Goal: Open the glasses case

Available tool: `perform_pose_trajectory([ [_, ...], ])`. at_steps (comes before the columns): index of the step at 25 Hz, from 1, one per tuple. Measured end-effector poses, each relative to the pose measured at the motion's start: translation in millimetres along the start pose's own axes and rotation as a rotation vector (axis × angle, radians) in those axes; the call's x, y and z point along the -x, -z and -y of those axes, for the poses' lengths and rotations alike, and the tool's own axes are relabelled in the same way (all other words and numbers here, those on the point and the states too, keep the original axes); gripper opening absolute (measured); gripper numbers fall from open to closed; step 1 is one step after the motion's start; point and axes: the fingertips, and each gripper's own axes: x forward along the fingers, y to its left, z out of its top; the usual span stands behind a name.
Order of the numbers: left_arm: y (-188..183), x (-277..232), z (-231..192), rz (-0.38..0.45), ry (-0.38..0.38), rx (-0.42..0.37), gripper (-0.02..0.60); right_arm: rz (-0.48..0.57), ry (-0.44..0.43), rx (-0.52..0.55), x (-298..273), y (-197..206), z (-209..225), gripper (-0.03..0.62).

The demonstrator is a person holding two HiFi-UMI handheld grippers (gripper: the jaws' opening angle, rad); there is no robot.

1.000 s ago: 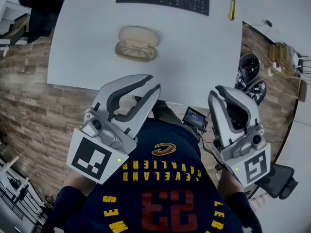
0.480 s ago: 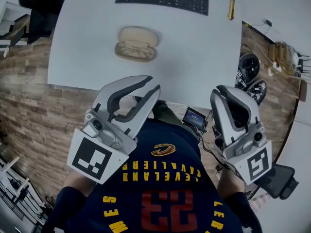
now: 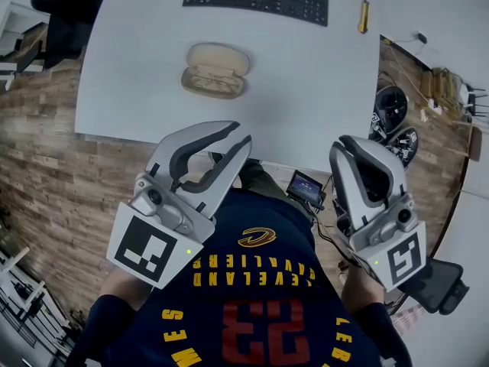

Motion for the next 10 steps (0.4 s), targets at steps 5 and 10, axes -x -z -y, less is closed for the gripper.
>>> perform_pose_trajectory([
  [5, 0.8, 0.6, 0.9, 0.001, 0.002, -0.002, 0.077, -0.001, 0.003, 0.000, 1.3, 1.3, -0.8, 0.042],
  [10, 1.1, 0.2, 3.1, 0.004, 0.003, 0.000, 0.077, -0.001, 0.005, -0.002, 3.4, 2.1, -1.2, 0.041],
])
